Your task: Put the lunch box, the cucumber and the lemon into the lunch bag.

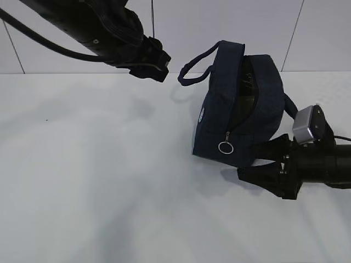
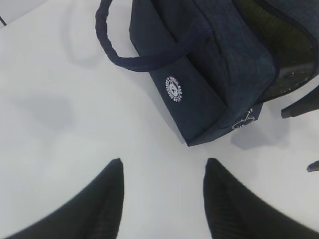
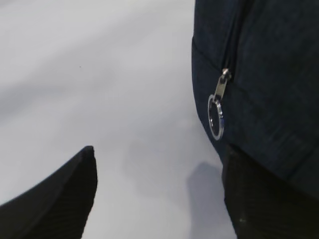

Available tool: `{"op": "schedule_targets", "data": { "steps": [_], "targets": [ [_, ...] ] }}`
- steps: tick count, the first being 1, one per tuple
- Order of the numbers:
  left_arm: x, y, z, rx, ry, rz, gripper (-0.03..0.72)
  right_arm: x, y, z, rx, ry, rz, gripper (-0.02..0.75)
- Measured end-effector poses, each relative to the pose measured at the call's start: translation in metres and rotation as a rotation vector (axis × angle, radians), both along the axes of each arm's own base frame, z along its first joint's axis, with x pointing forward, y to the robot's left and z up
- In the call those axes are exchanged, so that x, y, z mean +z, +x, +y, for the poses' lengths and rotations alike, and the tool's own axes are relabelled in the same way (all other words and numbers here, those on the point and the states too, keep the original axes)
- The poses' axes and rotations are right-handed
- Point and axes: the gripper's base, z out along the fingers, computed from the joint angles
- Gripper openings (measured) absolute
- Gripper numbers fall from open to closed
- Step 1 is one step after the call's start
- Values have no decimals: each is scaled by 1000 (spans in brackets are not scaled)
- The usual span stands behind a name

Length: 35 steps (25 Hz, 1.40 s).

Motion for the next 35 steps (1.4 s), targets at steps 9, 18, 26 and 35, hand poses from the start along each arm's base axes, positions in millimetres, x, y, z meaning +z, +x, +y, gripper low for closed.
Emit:
{"op": "schedule_targets", "data": {
  "steps": [9, 18, 26, 35],
  "targets": [
    [0, 1, 0, -3, 11, -13, 371, -7, 16, 3, 5, 94, 42, 582],
    [0, 2, 0, -1, 4, -25, 371, -18, 21, 22, 59, 110, 81, 544],
    [1, 2, 0, -1, 4, -29, 371, -24, 25, 24, 31, 153, 177, 512],
    [1, 2, 0, -2, 8, -31, 371, -24, 25, 20, 7, 177, 219, 508]
  ]
}}
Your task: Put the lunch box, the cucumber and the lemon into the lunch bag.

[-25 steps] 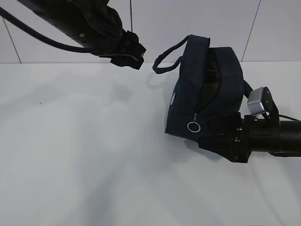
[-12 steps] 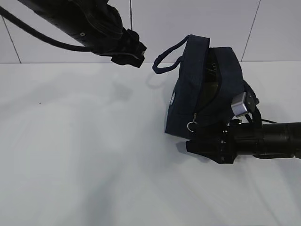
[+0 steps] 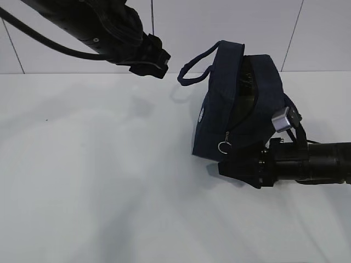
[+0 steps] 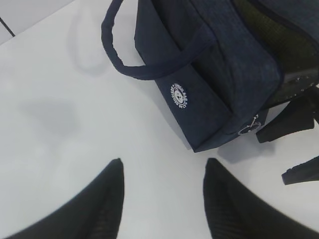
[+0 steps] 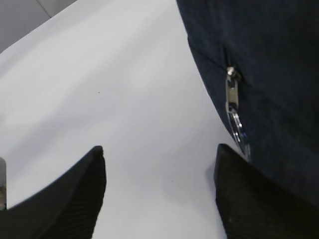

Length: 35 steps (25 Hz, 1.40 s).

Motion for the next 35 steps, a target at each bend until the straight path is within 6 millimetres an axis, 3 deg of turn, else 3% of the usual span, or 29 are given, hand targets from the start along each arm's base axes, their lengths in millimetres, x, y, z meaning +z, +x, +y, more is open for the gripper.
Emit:
{"op": "schedule_targets", "data": {
  "steps": [11, 22, 35],
  "targets": [
    [0, 0, 0, -1, 3, -2, 371, 0, 3, -25, -79, 16, 45, 508],
    [0, 0, 0, -2, 9, -8, 371, 1, 5, -5, -16, -21, -25, 508],
    [0, 1, 0, -2, 7, -10, 371, 6, 15, 0, -1, -24, -67, 501]
  ]
}}
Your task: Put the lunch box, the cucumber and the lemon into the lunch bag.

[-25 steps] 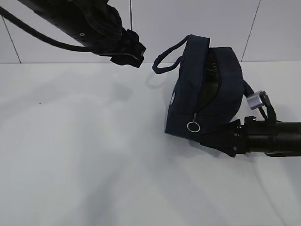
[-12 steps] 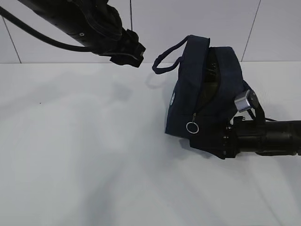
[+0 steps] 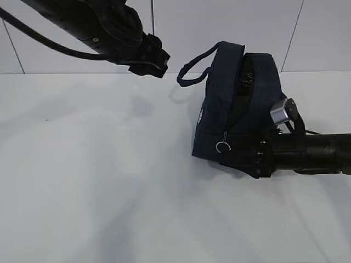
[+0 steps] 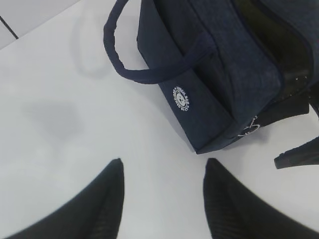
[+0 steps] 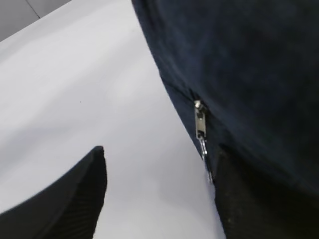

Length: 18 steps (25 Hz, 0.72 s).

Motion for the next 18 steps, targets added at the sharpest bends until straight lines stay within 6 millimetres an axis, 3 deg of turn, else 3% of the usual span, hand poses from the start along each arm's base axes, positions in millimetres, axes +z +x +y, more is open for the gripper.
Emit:
{"op": "schedule_targets", "data": {
  "steps": [9, 18],
  "targets": [
    [0, 0, 0, 0, 1, -3, 371, -2, -2, 9, 27, -3, 7, 461],
    [0, 0, 0, 0, 1, -3, 371, -4, 2, 8, 13, -46, 2, 368]
  ]
}}
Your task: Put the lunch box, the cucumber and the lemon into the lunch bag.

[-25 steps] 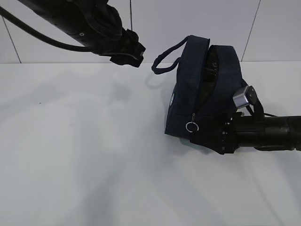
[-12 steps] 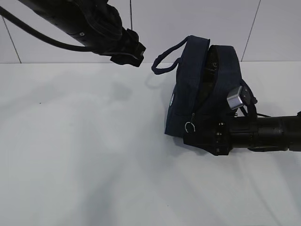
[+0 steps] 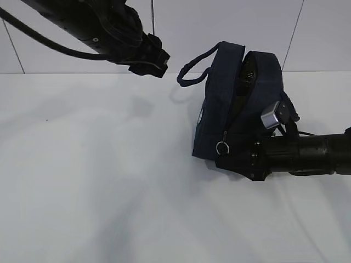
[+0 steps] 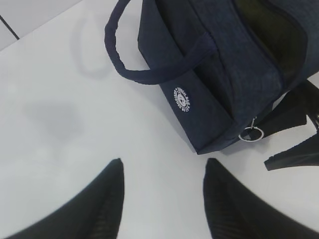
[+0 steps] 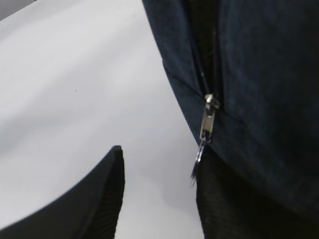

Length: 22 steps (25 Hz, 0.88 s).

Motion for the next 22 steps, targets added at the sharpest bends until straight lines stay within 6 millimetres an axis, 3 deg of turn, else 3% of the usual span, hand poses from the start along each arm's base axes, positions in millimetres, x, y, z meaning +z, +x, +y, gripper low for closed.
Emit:
{"op": "schedule_targets", "data": {
  "steps": [6, 22],
  "targets": [
    [0, 0, 0, 0, 0, 0, 371, 2, 5, 0, -10, -4, -1, 319],
    [0, 0, 0, 0, -2, 1, 371, 4, 13, -2, -102, 40, 153, 316]
  ]
}}
